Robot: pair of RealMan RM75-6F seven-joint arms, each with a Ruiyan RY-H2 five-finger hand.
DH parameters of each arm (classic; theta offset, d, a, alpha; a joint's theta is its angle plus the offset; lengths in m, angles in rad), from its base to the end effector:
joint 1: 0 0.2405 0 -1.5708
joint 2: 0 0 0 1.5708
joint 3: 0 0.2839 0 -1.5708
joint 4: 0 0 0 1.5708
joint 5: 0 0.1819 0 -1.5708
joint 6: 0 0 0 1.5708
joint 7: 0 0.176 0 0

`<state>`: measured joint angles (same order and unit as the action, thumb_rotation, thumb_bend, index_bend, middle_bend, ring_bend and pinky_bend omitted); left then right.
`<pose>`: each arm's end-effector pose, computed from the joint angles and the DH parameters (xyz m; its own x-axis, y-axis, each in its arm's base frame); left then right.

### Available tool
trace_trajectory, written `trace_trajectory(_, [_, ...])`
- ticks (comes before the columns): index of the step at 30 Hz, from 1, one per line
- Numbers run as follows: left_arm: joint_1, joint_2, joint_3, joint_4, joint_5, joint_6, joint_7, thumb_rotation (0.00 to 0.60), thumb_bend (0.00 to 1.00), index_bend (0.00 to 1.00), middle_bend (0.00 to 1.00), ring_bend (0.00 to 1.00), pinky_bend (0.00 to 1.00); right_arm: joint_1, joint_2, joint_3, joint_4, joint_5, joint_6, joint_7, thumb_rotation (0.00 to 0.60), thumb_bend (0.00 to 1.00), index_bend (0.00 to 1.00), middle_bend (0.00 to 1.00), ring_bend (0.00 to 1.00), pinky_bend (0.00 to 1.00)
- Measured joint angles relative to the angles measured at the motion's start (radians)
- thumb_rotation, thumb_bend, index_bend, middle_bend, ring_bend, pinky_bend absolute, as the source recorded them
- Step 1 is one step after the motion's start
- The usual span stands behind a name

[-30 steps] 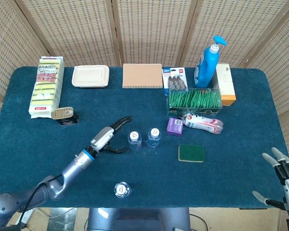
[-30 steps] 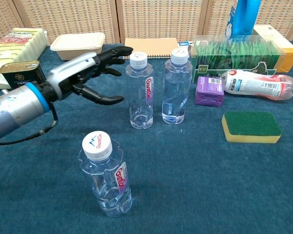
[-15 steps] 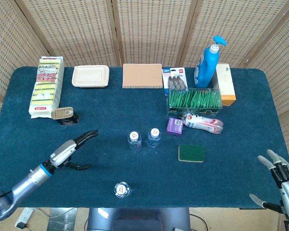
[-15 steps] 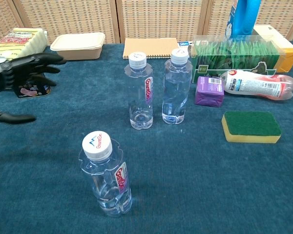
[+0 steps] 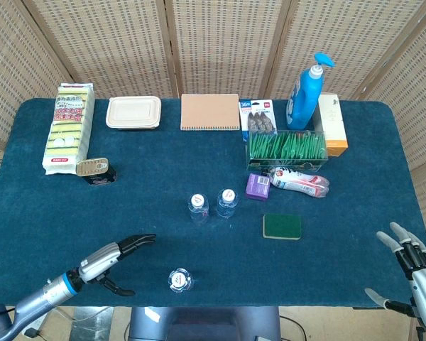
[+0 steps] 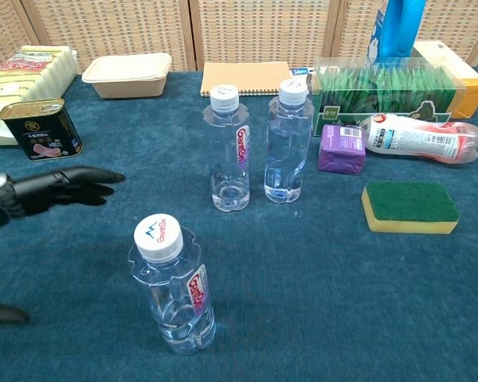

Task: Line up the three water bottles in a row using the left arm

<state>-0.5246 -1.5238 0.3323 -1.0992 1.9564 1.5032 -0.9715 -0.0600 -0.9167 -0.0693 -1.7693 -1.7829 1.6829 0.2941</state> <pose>-0.2367 0.2383 0.0108 -0.0280 0.7115 0.7022 0.7667 -0.4354 0.4718 -0.2797 -0.1435 0.2423 0.1430 -0.0255 0.9894 -0.9802 -0.1419 0.1381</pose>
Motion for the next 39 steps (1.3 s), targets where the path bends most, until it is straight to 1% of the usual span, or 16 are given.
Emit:
trace_trajectory(4, [-0.003,-0.045,0.009,-0.008,0.025,-0.018,0.042,0.6,0.0,0.0,0.0,0.0,0.04,-0.002,0.005,0.002,0.007,0.007,0.008,0.02,0.6,0.0,0.11,0.01,0.0,0.0])
trace_trajectory(10, [0.002,-0.102,-0.008,-0.005,0.013,-0.029,0.068,0.6,0.0,0.0,0.0,0.0,0.04,-0.004,0.012,0.003,0.015,0.015,0.015,0.046,0.6,0.0,0.11,0.01,0.0,0.0])
trace_trajectory(14, [0.005,-0.139,-0.022,0.008,-0.005,-0.036,0.066,0.6,0.0,0.0,0.0,0.0,0.04,-0.005,0.015,0.004,0.017,0.018,0.018,0.055,0.6,0.0,0.11,0.01,0.0,0.0])
trace_trajectory(22, [-0.009,-0.201,-0.034,0.021,-0.017,-0.061,0.025,0.6,0.0,0.0,0.0,0.0,0.04,-0.002,0.014,0.005,0.021,0.024,0.012,0.06,0.6,0.0,0.11,0.01,0.0,0.0])
trace_trajectory(27, [-0.024,-0.229,-0.049,0.016,-0.02,-0.069,0.027,0.6,0.01,0.0,0.0,0.0,0.07,0.0,0.015,0.006,0.022,0.028,0.007,0.063,0.6,0.0,0.11,0.01,0.0,0.0])
trace_trajectory(28, [-0.027,-0.233,-0.051,0.013,-0.021,-0.071,0.031,0.6,0.03,0.0,0.0,0.0,0.09,0.0,0.015,0.006,0.022,0.028,0.008,0.063,0.6,0.0,0.11,0.01,0.0,0.0])
trace_trajectory(30, [-0.033,-0.239,-0.053,0.007,-0.022,-0.08,0.036,0.6,0.1,0.0,0.0,0.0,0.14,0.0,0.015,0.006,0.022,0.028,0.009,0.063,0.6,0.0,0.11,0.01,0.0,0.0])
trace_trajectory(32, [-0.039,-0.244,-0.053,0.001,-0.024,-0.093,0.041,0.6,0.22,0.0,0.0,0.0,0.22,0.0,0.015,0.006,0.022,0.027,0.009,0.063,0.6,0.0,0.11,0.01,0.0,0.0])
trace_trajectory(33, [-0.042,-0.245,-0.053,-0.003,-0.025,-0.101,0.042,0.6,0.26,0.0,0.0,0.0,0.25,0.0,0.015,0.006,0.022,0.027,0.009,0.063,0.6,0.0,0.11,0.01,0.0,0.0])
trace_trajectory(35, [-0.051,-0.248,-0.052,-0.016,-0.028,-0.117,0.045,0.6,0.32,0.0,0.07,0.04,0.32,0.0,0.016,0.008,0.02,0.028,0.009,0.063,0.6,0.0,0.11,0.01,0.0,0.0])
trace_trajectory(36, [-0.052,-0.251,-0.053,-0.02,-0.03,-0.12,0.049,0.6,0.34,0.03,0.14,0.09,0.37,0.0,0.015,0.007,0.021,0.028,0.009,0.063,0.6,0.0,0.11,0.01,0.0,0.0])
trace_trajectory(38, [-0.05,-0.259,-0.06,-0.023,-0.04,-0.121,0.064,0.6,0.38,0.14,0.3,0.21,0.44,0.0,0.014,0.007,0.025,0.027,0.01,0.064,0.6,0.0,0.11,0.01,0.0,0.0])
trace_trajectory(39, [-0.049,-0.263,-0.064,-0.025,-0.047,-0.122,0.072,0.6,0.39,0.18,0.34,0.24,0.45,0.0,0.014,0.007,0.026,0.027,0.01,0.065,0.6,0.0,0.11,0.01,0.0,0.0])
